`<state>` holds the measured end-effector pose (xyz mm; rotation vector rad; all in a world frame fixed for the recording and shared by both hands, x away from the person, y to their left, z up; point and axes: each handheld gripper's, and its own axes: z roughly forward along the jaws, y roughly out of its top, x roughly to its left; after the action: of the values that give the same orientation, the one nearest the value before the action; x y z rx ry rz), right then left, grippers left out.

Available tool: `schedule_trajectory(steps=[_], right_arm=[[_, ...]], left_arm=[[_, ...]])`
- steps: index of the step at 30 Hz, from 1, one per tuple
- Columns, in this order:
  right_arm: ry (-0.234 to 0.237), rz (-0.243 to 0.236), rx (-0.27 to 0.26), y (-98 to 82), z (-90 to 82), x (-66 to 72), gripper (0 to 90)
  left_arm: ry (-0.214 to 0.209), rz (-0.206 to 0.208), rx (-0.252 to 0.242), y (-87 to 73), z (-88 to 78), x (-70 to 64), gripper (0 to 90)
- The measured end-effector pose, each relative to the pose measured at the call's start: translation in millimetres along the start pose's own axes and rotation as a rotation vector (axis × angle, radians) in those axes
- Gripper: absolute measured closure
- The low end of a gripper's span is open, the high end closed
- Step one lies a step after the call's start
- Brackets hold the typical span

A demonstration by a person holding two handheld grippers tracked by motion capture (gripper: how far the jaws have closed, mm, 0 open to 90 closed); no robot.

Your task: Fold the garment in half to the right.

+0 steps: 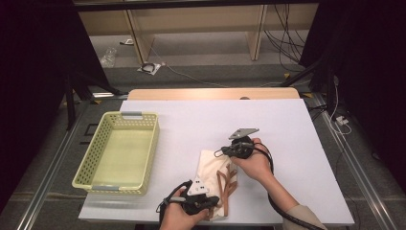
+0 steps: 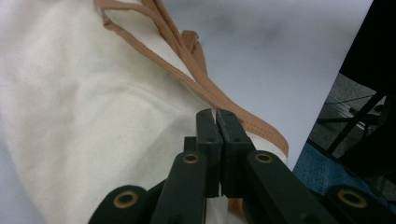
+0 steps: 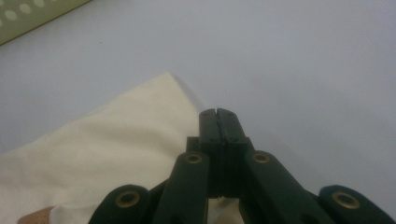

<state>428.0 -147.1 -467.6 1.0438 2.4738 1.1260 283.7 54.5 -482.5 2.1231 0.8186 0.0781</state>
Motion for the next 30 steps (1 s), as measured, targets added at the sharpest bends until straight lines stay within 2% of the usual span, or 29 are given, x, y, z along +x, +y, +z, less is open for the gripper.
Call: schedule_trajectory(steps=[13, 21, 30], right_arm=[[0.004, 0.012, 0.022, -9.5, -7.1, -5.0, 90.0], [0.0, 0.017, 0.04, -18.7, -12.0, -9.1, 90.0], [-0.016, 0.025, 0.054, -25.5, -8.8, -15.1, 89.8]], left_arm=[[-0.037, 0.01, -0.012, 1.7, -2.2, -6.2, 86.3], [-0.086, 0.033, 0.02, -1.3, 1.5, -15.1, 84.1], [-0.102, 0.048, 0.046, -5.2, 5.0, -18.5, 82.9]])
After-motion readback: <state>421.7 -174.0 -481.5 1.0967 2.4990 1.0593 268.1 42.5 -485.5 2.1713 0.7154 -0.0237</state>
